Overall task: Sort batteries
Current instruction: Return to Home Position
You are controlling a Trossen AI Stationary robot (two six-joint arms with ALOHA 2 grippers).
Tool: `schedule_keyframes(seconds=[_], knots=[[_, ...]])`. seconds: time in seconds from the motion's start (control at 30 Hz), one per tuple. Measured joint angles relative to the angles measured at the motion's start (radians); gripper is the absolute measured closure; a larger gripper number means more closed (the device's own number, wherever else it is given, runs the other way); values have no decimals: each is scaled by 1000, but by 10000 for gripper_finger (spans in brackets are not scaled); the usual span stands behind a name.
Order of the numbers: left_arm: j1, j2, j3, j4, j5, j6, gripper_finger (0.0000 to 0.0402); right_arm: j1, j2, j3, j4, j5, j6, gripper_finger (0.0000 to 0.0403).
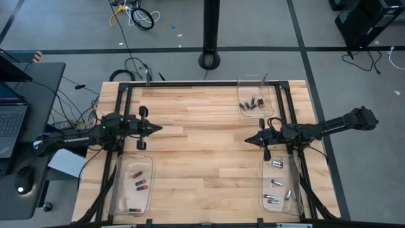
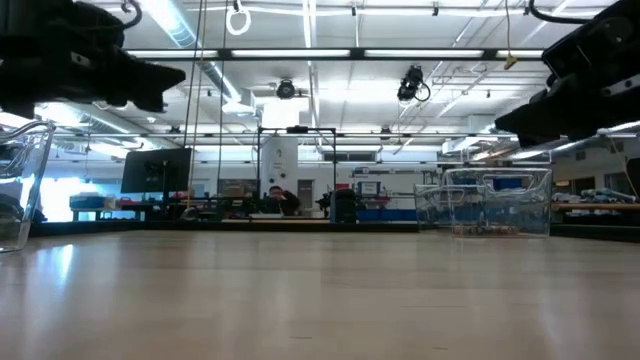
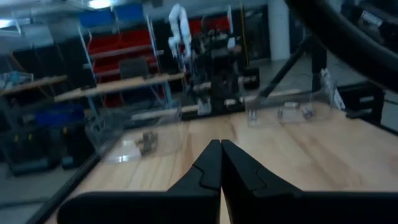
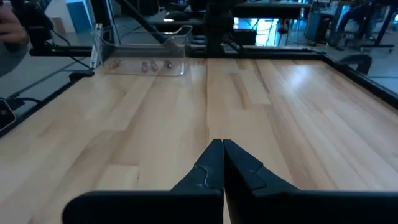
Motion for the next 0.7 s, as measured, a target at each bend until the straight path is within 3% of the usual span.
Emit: schedule_keyframes(seconds=[0.17, 0.4, 0.53, 0.7], knots=[[31, -97, 4, -140, 2, -6, 391, 17, -31, -10, -36, 10, 24, 396], [59, -312, 6, -342, -16, -1, 391, 81, -102, -10, -106, 102, 11, 396], [59, -319, 10, -424, -18, 0, 391, 128, -152, -10, -171, 157, 37, 397], [60, -321, 11, -412, -19, 4, 391, 177, -203, -10, -199, 173, 44, 397]])
